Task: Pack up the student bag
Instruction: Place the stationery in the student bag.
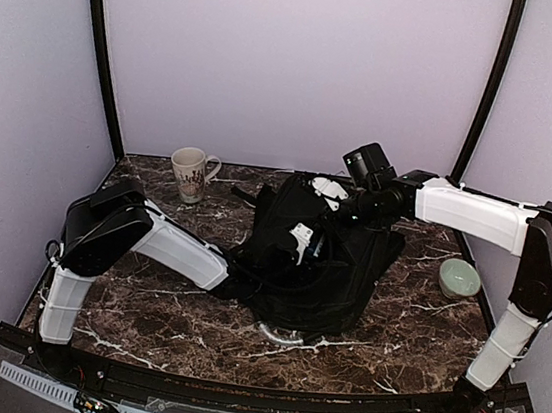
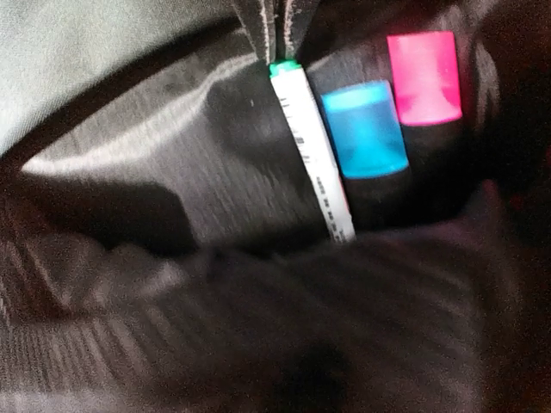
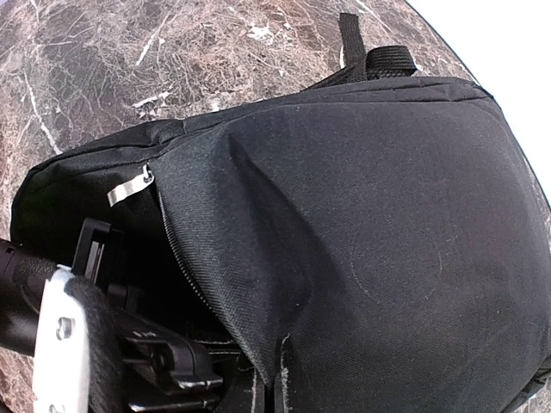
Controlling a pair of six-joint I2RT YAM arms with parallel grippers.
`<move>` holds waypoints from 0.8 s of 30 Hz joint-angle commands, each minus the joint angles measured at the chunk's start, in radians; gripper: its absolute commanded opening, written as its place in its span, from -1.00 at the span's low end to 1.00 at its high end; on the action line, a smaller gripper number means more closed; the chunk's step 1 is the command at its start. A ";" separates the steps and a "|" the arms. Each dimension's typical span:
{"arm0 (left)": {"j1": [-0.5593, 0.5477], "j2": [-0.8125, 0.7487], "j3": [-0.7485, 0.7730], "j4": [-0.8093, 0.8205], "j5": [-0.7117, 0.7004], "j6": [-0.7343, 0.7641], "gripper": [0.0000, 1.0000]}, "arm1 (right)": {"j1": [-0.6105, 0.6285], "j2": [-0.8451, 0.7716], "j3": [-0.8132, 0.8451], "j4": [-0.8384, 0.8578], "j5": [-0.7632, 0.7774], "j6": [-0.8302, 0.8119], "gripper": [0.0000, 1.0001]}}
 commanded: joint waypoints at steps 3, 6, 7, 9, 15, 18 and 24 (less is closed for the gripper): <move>0.051 0.033 0.000 0.183 0.006 -0.045 -0.95 | 0.027 0.001 -0.005 0.018 -0.055 -0.015 -1.00; 0.069 0.046 0.009 0.194 0.042 -0.072 -0.90 | 0.022 0.001 -0.009 0.018 -0.059 -0.015 -1.00; 0.070 0.046 0.009 0.202 0.055 -0.074 -0.87 | 0.022 0.002 -0.010 0.018 -0.060 -0.016 -1.00; 0.070 0.041 0.007 0.205 0.088 -0.072 -0.80 | 0.019 0.003 -0.013 0.017 -0.061 -0.020 -1.00; 0.056 -0.075 -0.100 0.216 0.141 -0.074 -0.63 | 0.013 0.003 -0.028 0.018 -0.059 -0.039 -1.00; 0.040 -0.172 -0.182 0.213 0.140 -0.065 -0.59 | 0.008 0.000 -0.038 0.018 -0.058 -0.050 -1.00; -0.006 -0.350 -0.291 0.060 0.175 -0.042 -0.55 | 0.008 -0.005 -0.060 -0.001 -0.077 -0.112 -0.82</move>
